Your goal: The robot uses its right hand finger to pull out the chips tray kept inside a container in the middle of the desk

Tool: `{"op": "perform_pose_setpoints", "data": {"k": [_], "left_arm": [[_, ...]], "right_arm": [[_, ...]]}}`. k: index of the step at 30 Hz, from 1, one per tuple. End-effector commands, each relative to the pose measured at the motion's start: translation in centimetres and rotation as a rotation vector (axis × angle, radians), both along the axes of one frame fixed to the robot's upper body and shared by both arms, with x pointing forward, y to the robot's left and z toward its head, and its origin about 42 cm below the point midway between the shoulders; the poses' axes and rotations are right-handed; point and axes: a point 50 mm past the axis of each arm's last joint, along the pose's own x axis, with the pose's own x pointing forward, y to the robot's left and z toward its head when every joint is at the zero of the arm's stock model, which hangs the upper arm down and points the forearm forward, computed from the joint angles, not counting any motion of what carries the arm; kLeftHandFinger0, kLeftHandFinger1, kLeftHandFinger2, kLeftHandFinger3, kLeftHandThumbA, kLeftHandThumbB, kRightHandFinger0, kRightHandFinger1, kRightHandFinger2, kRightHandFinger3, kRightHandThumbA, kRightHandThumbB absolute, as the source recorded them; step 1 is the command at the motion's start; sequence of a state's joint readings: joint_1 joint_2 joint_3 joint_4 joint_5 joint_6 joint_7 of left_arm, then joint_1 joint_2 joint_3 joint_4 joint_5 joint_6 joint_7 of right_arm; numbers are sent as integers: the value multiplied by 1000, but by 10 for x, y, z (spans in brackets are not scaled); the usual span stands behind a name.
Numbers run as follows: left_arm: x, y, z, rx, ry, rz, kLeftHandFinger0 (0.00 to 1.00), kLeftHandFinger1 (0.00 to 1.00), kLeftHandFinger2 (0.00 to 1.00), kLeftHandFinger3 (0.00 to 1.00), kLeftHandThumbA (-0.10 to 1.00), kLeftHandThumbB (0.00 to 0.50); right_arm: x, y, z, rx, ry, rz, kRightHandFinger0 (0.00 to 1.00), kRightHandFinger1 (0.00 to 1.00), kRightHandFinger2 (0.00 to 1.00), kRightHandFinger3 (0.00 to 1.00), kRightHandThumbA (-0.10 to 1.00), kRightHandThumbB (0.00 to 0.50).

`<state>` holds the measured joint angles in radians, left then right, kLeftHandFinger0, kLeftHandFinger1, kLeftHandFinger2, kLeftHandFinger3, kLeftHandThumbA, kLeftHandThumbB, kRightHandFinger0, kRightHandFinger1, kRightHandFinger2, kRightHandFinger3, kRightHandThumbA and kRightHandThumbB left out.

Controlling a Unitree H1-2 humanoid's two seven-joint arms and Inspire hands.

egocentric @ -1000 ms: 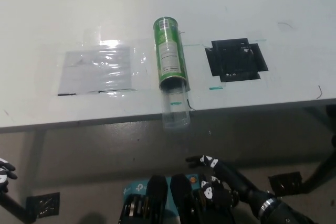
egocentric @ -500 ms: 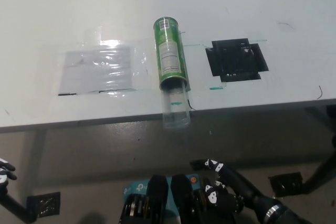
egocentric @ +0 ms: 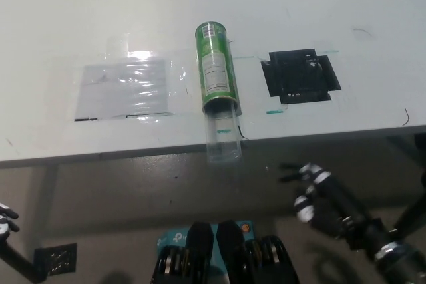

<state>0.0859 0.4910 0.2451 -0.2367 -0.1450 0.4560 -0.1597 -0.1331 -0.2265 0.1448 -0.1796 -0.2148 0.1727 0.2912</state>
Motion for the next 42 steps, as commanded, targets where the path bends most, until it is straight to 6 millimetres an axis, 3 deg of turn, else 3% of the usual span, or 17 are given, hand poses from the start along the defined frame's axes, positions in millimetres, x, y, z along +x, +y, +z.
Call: {"op": "perform_pose_setpoints", "data": {"k": [1,2,5,6,7,8,10,11,15,20,26,32,38,39,42], "left_arm": [[-1,6,7,26,-16,-11,142,211,316,604,-100,1],[-2,7,5,12,-19,-9,133,209,311,596,-100,0],[-4,6,3,13,-13,-1,129,207,310,589,-100,0],[-4,6,3,12,-14,-6,136,215,322,614,-100,0],[-4,6,3,12,-14,-9,136,215,323,619,-100,0],[-4,6,3,17,-10,-7,139,216,322,619,-100,0],[-5,5,0,6,-3,3,142,211,313,617,-100,0],[-5,5,-1,4,-2,3,144,212,314,618,-100,0],[-7,5,-3,-2,-6,1,134,213,323,599,-100,0],[-11,16,7,19,-8,11,146,227,331,606,-100,0],[-7,11,1,-4,-20,9,143,223,340,625,-100,0],[-6,7,1,4,-23,6,164,231,326,615,-100,0],[-3,4,1,-4,-33,3,165,228,318,617,-100,0],[-3,3,1,14,-42,-9,145,218,313,602,-100,0],[-4,2,1,15,-37,-7,131,216,323,597,-100,0]], "right_arm": [[1,-23,28,78,-77,-68,391,435,683,861,-100,222],[0,-41,35,107,-79,-121,376,434,660,851,-100,213],[0,-56,34,108,-76,-179,244,325,625,830,-100,232],[0,-65,29,136,-51,-236,125,218,583,813,-100,257],[0,-71,24,152,-46,-264,85,185,564,796,-100,257],[0,-74,22,167,-35,-288,98,213,566,796,-100,249],[0,-80,13,188,-21,-320,237,343,588,799,-100,227],[-1,-80,13,189,-20,-323,240,347,589,799,-100,227],[-1,-82,-6,292,43,-412,51,146,541,762,-100,264],[5,-65,-25,370,77,-441,0,23,487,741,-100,231],[7,-65,-33,415,110,-496,0,0,433,677,-100,253],[10,-62,-37,431,148,-534,0,0,443,714,-100,230],[17,-63,-37,372,144,-532,10,20,494,741,-100,246],[18,-63,-37,351,135,-525,15,37,504,751,-100,229],[17,-63,-35,339,133,-531,0,31,471,721,-100,226]]}}
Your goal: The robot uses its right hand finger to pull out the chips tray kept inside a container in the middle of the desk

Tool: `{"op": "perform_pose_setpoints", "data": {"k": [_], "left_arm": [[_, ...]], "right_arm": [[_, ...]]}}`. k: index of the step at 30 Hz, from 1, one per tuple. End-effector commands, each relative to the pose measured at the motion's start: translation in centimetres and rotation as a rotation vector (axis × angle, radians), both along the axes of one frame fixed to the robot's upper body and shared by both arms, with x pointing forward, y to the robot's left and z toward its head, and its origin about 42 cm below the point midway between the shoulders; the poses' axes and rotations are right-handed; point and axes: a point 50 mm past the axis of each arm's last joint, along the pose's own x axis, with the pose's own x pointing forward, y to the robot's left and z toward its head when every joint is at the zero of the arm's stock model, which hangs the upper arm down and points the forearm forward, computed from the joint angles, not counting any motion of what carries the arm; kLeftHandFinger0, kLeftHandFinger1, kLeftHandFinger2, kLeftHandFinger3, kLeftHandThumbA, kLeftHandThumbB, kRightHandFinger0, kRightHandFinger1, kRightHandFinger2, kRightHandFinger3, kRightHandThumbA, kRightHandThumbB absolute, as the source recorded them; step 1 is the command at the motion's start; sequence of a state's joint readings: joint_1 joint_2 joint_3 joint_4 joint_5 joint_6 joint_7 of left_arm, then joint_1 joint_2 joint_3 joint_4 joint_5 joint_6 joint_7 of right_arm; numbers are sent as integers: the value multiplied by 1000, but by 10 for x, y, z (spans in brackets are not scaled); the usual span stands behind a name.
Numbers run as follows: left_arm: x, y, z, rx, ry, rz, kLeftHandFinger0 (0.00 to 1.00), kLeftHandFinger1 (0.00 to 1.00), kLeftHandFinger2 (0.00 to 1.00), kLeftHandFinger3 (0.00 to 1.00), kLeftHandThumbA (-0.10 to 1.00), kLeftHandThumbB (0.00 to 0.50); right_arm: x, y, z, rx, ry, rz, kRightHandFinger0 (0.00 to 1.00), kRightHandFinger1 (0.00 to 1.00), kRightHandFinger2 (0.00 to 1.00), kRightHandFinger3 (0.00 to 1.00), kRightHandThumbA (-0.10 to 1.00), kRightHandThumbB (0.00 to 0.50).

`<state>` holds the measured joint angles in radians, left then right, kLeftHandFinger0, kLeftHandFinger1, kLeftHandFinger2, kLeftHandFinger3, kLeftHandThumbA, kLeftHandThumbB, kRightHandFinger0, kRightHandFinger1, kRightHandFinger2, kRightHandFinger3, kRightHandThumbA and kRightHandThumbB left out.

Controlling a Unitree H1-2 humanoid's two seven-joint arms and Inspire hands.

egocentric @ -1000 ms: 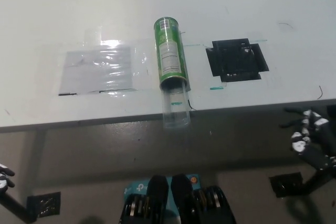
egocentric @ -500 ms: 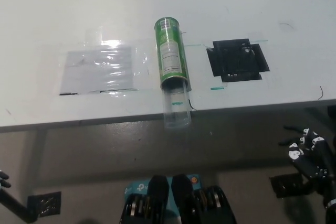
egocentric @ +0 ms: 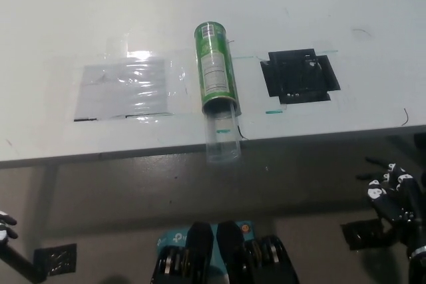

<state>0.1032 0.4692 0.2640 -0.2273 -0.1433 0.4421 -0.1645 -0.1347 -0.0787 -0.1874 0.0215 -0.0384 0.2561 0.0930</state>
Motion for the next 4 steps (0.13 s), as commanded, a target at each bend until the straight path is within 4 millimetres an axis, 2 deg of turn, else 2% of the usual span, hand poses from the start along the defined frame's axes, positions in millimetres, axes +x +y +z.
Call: {"op": "perform_pose_setpoints", "data": {"k": [1,4], "left_arm": [[2,0,9,31,-39,-25,131,216,324,596,-100,0],[3,1,8,33,-38,-21,151,226,334,611,-100,0]], "right_arm": [[8,-5,14,-38,-40,-24,0,31,469,720,-100,226],[9,-6,15,-28,-45,-26,0,31,496,722,-100,229]]}}
